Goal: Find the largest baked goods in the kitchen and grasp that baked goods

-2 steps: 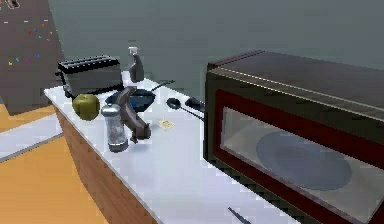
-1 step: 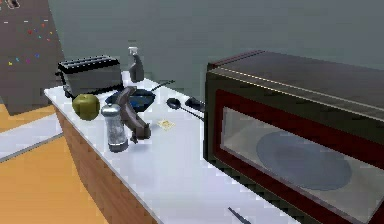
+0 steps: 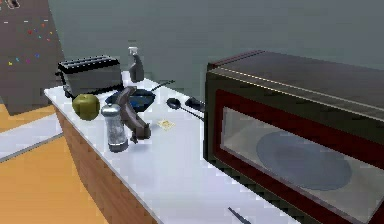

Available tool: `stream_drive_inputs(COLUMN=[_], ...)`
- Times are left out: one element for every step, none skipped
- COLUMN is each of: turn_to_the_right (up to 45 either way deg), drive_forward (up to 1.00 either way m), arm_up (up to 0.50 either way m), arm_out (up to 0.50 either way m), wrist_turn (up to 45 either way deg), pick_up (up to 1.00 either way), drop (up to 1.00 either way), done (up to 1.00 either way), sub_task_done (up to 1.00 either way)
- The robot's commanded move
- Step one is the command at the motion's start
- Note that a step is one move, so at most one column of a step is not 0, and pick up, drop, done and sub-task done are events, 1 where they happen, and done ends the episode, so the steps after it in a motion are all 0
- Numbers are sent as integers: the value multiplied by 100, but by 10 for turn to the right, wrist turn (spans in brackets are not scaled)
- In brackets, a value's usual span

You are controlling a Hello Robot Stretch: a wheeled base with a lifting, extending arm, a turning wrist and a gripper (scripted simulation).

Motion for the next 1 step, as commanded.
stream_drive_inputs(turn_to_the_right=[0], drive_forward=[0], arm_up=[0], arm_out=[30], wrist_turn=[0], pick_up=[0], drop=[0], done=[0], sub_task_done=[0])
